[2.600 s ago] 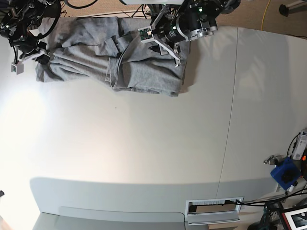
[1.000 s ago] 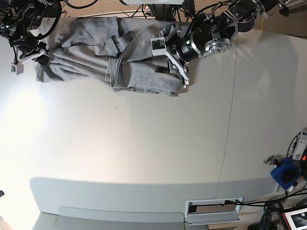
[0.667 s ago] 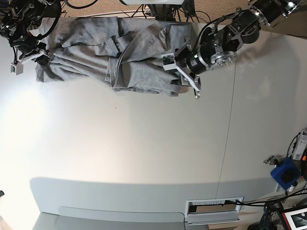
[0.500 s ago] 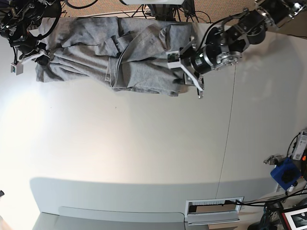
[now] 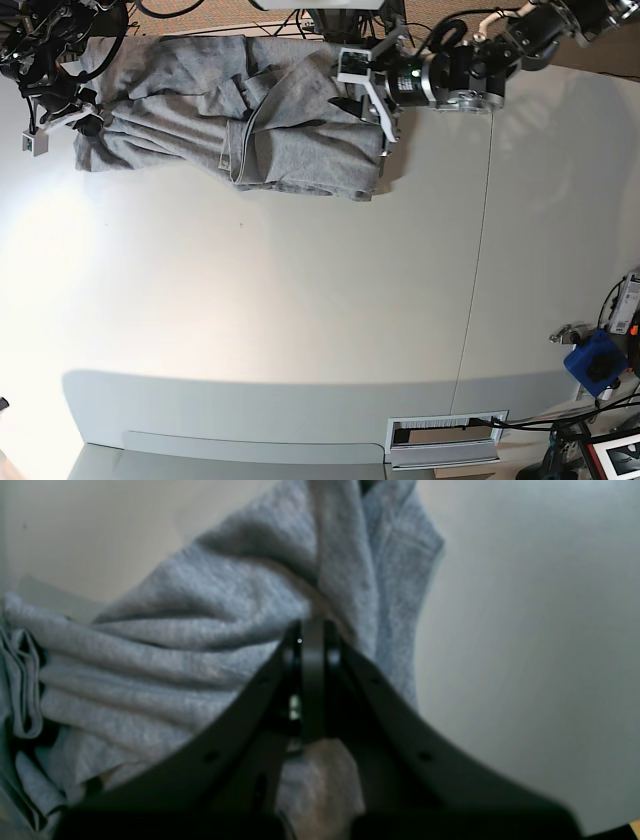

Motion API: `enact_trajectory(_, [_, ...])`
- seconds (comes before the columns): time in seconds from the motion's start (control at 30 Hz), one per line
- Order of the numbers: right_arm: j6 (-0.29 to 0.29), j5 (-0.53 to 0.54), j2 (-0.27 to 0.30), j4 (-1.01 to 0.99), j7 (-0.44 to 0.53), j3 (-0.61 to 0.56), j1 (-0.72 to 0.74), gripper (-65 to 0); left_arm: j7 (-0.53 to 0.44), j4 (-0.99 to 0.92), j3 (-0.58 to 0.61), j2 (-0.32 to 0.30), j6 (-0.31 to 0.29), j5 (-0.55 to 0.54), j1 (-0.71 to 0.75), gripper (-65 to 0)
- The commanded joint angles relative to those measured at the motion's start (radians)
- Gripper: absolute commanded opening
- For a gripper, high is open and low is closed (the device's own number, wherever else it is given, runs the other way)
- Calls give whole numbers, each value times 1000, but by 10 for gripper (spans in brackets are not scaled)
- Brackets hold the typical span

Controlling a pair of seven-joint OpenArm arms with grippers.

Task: Fold the T-shirt properly
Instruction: 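Regrasp the folded stack edge with the left gripper and tuck it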

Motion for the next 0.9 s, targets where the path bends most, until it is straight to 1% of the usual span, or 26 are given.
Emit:
enact_trajectory(0.0, [5,18,17,15,18,5,3,-650,-16,6,-6,3,3,-5,-4,-403])
enact_trajectory(0.1, [5,18,17,15,18,5,3,-650,-16,-13,-6,30,3,-4,-4,-399])
enact_trajectory(0.13, [5,18,17,15,18,5,3,-650,-16,-21,-6,36,-3,-4,-4,-388])
enact_trajectory(0.17, [5,18,17,15,18,5,3,-650,-18,-29,-6,41,-14,-3,-6,-367])
enact_trajectory(0.23, [5,18,17,15,18,5,3,-650,-35,-52,-6,46,-15,-4,-6,-314])
enact_trajectory(0.27, [5,18,17,15,18,5,3,-650,-34,-62,-6,50,-15,-5,-6,-301])
enact_trajectory(0.37, [5,18,17,15,18,5,3,-650,-34,-76,14,58,-15,0,-8,-302])
enact_trajectory(0.43, [5,18,17,15,19,5,3,-650,-35,-76,64,58,-11,27,-12,-302])
enact_trajectory(0.5, [5,18,17,15,19,5,3,-650,-39,-76,139,57,13,81,-26,-302])
enact_trajectory(0.57, [5,18,17,15,19,5,3,-650,-37,-77,220,57,85,149,-50,-302])
enact_trajectory(0.63, [5,18,17,15,19,5,3,-650,-29,-78,290,58,170,208,-84,-302])
enact_trajectory(0.67, [5,18,17,15,18,5,3,-650,-22,-78,317,58,195,224,-103,-302])
enact_trajectory(0.73, [5,18,17,15,19,5,3,-650,-2,-78,353,63,219,228,-137,-303])
enact_trajectory(0.87, [5,18,17,15,18,5,3,-650,12,-86,365,75,210,228,-159,-303])
